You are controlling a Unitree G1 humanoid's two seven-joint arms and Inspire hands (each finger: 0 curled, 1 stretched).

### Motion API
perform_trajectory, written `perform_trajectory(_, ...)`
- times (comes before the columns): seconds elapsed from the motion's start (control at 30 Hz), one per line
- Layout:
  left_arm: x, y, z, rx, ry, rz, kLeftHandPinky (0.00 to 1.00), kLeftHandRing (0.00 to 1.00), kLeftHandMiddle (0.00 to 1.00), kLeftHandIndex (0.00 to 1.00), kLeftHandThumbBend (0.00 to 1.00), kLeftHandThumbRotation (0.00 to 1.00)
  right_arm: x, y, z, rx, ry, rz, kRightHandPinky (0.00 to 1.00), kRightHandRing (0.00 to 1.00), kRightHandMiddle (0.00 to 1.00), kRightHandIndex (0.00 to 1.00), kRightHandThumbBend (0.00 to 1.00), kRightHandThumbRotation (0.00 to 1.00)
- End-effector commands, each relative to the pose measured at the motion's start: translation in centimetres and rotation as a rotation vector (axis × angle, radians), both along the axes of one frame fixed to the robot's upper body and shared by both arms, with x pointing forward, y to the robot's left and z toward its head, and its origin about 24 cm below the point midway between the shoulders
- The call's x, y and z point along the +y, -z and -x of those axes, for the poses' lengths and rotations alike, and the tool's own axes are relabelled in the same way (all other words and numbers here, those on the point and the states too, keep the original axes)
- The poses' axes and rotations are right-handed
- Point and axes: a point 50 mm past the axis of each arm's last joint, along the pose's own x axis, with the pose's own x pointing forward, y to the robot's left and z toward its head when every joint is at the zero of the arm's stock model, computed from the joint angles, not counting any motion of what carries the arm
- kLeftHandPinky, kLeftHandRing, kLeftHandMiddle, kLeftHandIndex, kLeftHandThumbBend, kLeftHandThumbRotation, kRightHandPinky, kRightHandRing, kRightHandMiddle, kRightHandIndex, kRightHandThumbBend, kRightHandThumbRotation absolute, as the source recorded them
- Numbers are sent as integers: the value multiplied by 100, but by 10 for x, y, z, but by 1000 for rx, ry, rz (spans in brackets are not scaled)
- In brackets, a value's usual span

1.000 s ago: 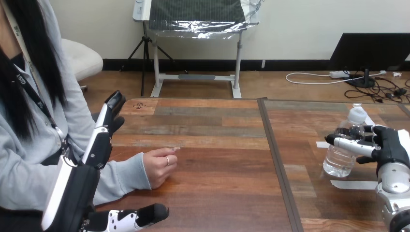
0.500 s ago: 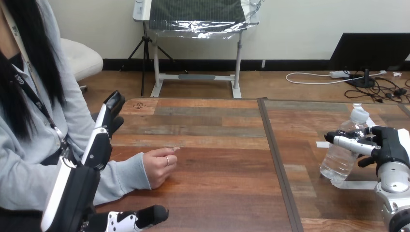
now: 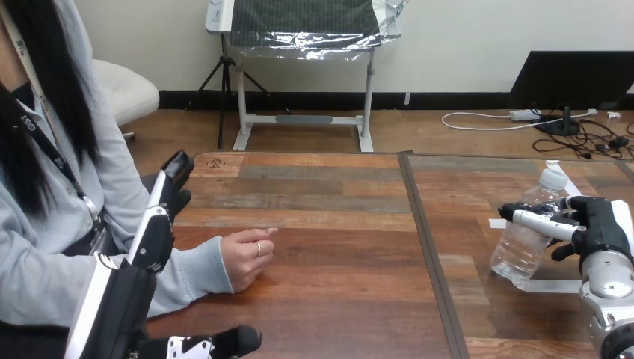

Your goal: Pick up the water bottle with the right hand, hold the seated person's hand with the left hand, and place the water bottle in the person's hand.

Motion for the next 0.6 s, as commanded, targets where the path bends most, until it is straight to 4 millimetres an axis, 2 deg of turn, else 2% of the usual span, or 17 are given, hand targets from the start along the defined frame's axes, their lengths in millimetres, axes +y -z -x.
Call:
perform_trajectory(0.0,0,-16,-7,-86,9,2,97,100,100,100,100,60,17,-23,-22,-128,-38,-59,15,22,33,34,61,0)
perform_trajectory(0.57,-2,-15,-11,-95,-8,-14,97,100,100,100,100,62,23,-28,-26,-214,-75,-156,12,19,30,32,55,0)
